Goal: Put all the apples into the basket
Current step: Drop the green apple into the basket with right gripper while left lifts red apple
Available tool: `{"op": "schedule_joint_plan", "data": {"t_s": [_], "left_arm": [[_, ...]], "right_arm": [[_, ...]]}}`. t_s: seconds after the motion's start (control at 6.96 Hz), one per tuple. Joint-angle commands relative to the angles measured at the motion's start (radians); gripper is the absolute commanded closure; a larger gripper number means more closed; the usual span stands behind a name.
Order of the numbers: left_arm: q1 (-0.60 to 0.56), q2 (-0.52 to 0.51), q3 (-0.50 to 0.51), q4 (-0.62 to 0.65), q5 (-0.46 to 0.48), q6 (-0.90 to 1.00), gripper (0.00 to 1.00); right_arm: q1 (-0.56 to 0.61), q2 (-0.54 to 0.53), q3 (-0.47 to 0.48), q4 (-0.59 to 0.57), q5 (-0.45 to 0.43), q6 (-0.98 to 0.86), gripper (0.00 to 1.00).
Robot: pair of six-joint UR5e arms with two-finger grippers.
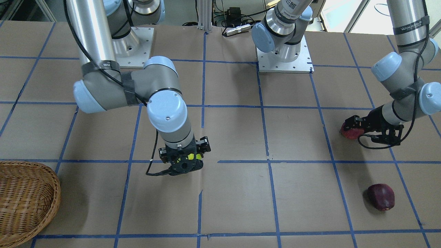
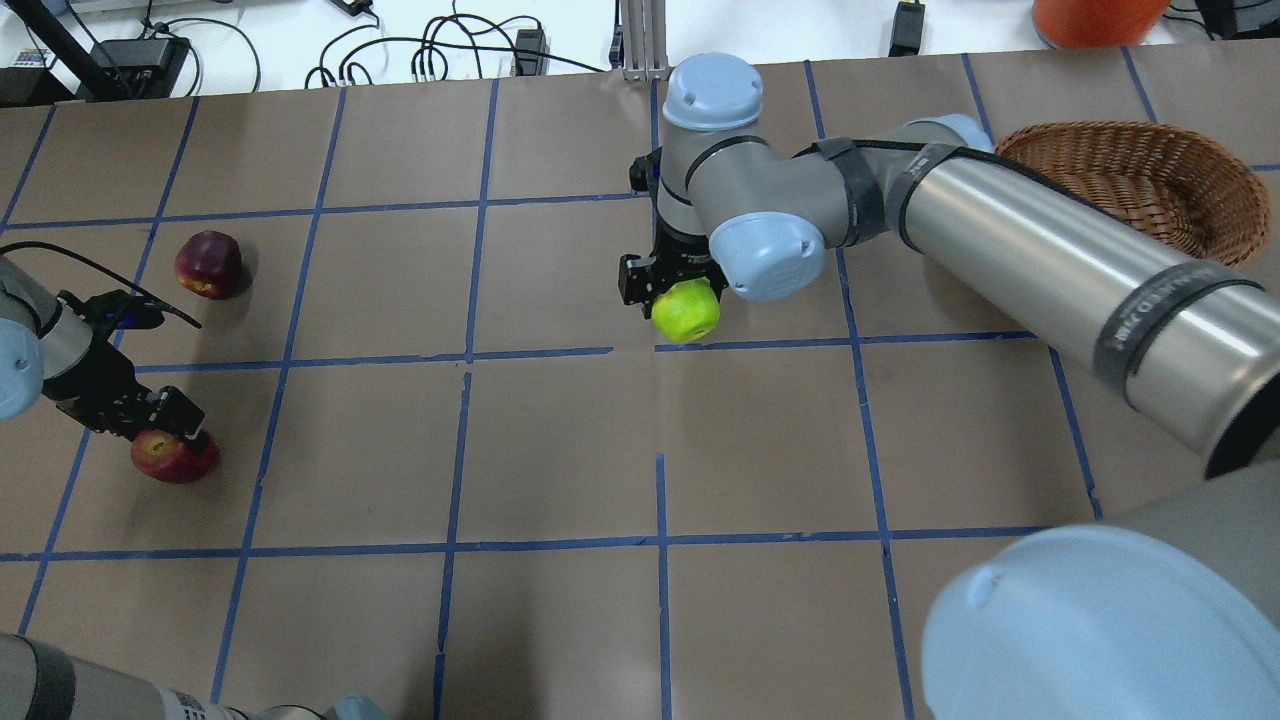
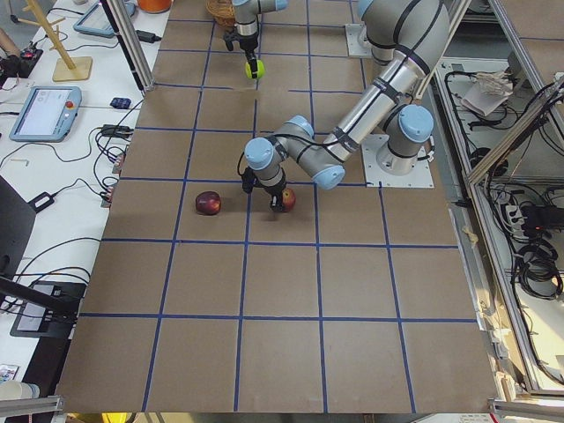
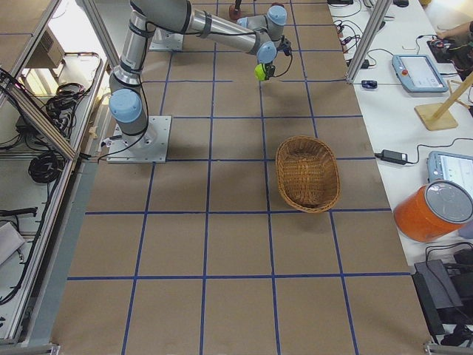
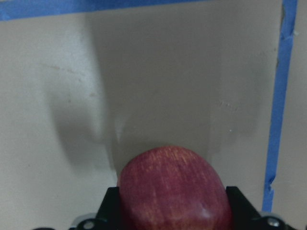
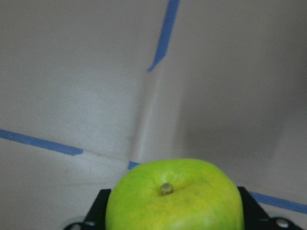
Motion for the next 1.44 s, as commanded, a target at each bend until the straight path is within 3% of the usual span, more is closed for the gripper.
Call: {"op": "schedule_joint_plan", "data": {"t_s": [0.0,0.14,0.43,0.72,0.86,1.01,1.15,1.29], "left_arm": [[-0.194,-0.001,0.147,-0.076,-0.054,-0.243,0.93],[-0.335,0.019,0.182,-0.086,-0.058,-0.459,0.93],[-0.598,0.009,0.211,-0.088,-0.118,-1.045,0.93],[-0.802,-0.063,0.265,-0.001,-0.199,-1.454,0.91],[-0.865,-0.112,0.253,0.106,-0.257,-1.535,0.9],[-0.882,-0.158,0.252,0.169,-0.306,-1.557,0.82],[-0.886,-0.18,0.256,0.17,-0.308,-1.562,0.02],[-0.886,-0.189,0.262,0.161,-0.311,-1.587,0.0]], "right_arm": [[-0.202,-0.116,-0.002,0.083,-0.03,-0.026,1.0],[-0.314,-0.114,-0.007,0.05,-0.142,-0.051,1.0],[-0.547,-0.078,-0.07,0.005,-0.257,-0.318,1.0],[-0.69,0.035,-0.087,-0.124,-0.262,-0.422,1.0],[-0.733,0.104,-0.087,-0.235,-0.262,-0.492,1.0],[-0.764,0.161,-0.1,-0.322,-0.264,-0.551,1.0],[-0.766,0.173,-0.113,-0.335,-0.265,-0.556,1.0],[-0.766,0.189,-0.113,-0.345,-0.259,-0.559,0.78]]}}
